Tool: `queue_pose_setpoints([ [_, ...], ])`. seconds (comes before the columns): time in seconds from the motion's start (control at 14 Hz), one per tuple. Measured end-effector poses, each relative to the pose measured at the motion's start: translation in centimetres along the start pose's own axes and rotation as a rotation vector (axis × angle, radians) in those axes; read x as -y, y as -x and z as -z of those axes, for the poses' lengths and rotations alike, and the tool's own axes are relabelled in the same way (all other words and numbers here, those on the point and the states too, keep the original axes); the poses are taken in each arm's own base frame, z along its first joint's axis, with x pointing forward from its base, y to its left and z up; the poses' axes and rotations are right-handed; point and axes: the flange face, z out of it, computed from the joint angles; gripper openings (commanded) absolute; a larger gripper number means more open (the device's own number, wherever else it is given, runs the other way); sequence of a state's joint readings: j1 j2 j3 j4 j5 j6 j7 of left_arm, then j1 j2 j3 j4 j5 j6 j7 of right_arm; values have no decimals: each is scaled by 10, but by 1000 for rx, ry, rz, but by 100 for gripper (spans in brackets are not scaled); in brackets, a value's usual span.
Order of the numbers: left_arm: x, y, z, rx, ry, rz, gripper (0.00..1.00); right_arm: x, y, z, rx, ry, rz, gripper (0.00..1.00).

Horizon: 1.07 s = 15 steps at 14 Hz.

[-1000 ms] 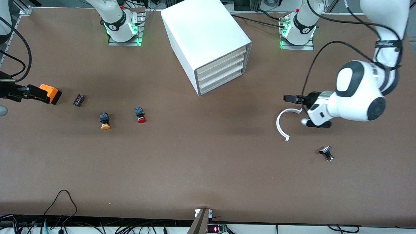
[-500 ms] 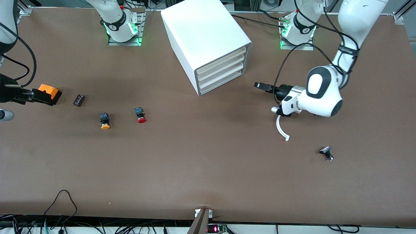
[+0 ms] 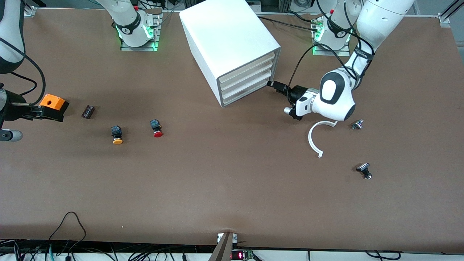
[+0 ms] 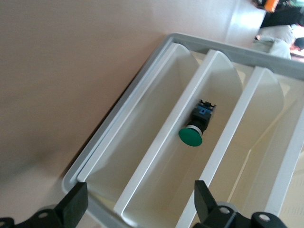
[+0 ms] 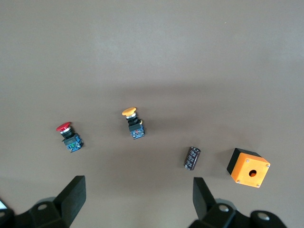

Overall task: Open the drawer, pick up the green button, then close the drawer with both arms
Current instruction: 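Grip the drawer handle with the left gripper and pull it open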

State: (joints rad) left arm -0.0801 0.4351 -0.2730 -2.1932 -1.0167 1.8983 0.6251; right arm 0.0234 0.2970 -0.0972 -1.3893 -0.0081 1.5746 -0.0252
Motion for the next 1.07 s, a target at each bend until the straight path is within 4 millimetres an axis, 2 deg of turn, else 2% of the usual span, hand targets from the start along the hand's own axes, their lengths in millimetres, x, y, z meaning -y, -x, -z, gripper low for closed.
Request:
queue_pose_setpoints([
  [0.21, 7, -1, -26, -5, 18, -100, 96, -7, -5, -2, -22, 0, -11, 100],
  [0.36, 14, -1, -35, -3, 34, -127, 89, -8, -12, -3, -62, 2, -12, 100],
  [0.57, 15, 1, -51, 14, 28, -137, 55, -8, -16, -4, -81, 3, -12, 100],
  [0.79, 10, 2, -68, 35, 7, -148, 38, -7, -16, -4, -80, 3, -6, 100],
  [0.93, 9, 3, -76, 45, 1, -152, 17, -1, -17, -6, -77, 2, 4, 100],
  [1.0, 9, 3, -79, 48, 1, -153, 3, 1, -17, -6, -76, 2, 8, 100],
  [1.07, 6, 3, -81, 46, 10, -158, 0, 1, -17, -6, -76, 2, 10, 100],
])
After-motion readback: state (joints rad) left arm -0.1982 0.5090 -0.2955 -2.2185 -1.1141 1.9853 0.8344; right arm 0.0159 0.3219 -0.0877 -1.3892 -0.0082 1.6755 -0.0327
